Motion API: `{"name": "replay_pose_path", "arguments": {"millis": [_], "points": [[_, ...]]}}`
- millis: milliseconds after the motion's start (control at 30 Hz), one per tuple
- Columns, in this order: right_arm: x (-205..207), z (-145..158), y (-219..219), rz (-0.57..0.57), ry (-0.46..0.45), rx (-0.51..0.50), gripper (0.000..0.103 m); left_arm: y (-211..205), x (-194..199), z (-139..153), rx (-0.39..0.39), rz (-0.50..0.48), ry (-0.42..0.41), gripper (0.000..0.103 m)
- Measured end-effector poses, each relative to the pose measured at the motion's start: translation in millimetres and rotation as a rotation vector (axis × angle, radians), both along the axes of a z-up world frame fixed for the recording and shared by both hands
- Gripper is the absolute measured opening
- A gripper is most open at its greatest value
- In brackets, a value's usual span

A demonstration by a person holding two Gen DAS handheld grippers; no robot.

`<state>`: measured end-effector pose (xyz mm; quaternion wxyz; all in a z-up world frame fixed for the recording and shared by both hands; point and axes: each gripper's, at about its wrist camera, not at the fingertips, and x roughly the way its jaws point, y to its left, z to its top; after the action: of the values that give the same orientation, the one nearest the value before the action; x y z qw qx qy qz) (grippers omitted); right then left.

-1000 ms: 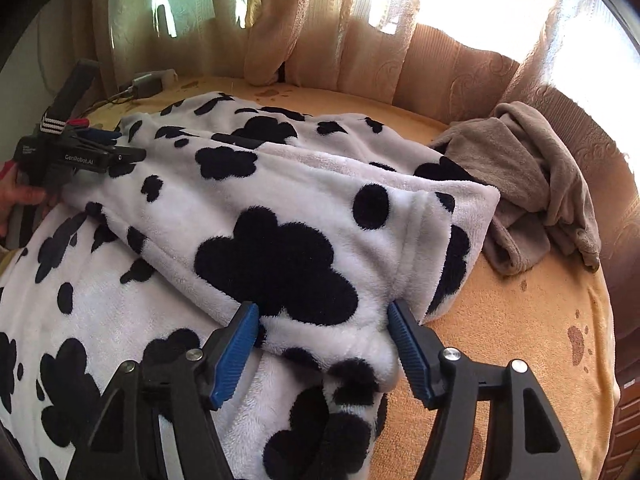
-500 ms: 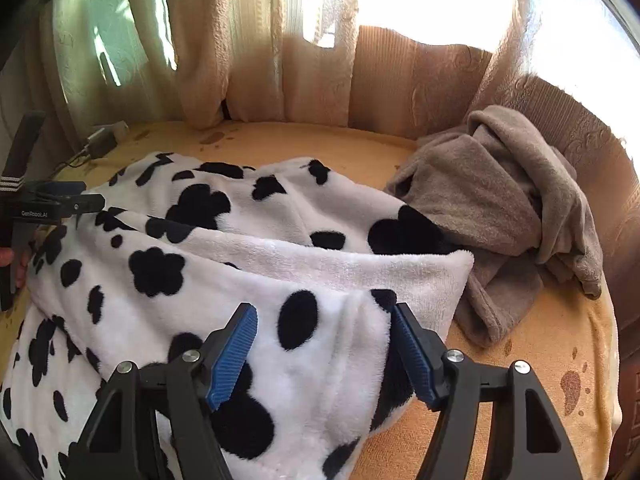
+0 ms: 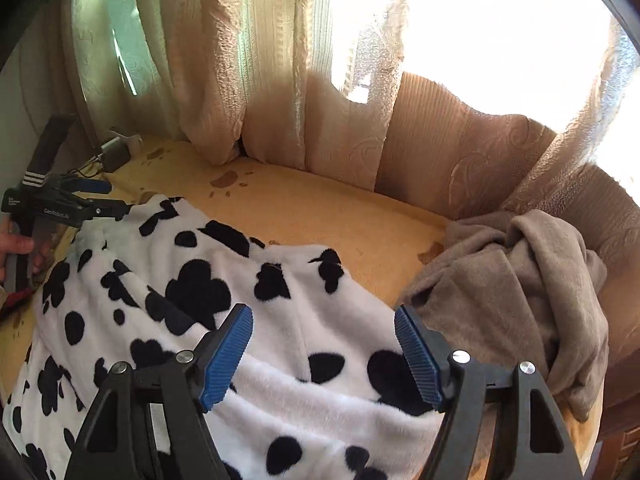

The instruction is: Fold clothes

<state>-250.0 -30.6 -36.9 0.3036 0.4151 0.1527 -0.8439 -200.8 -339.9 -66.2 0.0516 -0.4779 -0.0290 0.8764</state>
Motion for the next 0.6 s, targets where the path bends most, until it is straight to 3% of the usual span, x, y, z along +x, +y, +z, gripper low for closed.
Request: {"name": "replay_pose_path", "arguments": {"millis": [100, 167, 333, 433, 600], "points": [[-30, -18, -15, 0.049, -0.067, 0.023, 0.076, 3, -18, -5, 0.042, -0.161, -0.044, 0.103], [-44, -30, -22, 0.083, -0.107, 0.036, 0.076, 8, -28, -18, 0.027, -0.236, -0.088, 0.103], [-50, -61, -41, 0.160, -0.148, 0.123, 0.076, 11, -38, -40, 0.054, -0.292, -0.109, 0.103], [-51, -65, -39, 0.171, -0.153, 0.099, 0.076, 9, -39, -46, 0.075, -0.315, -0.104, 0.103], [-53, -65, -34, 0.180, -0.166, 0.068, 0.074, 11, -40, -50, 0.040, -0.390, -0.090, 0.103]]}}
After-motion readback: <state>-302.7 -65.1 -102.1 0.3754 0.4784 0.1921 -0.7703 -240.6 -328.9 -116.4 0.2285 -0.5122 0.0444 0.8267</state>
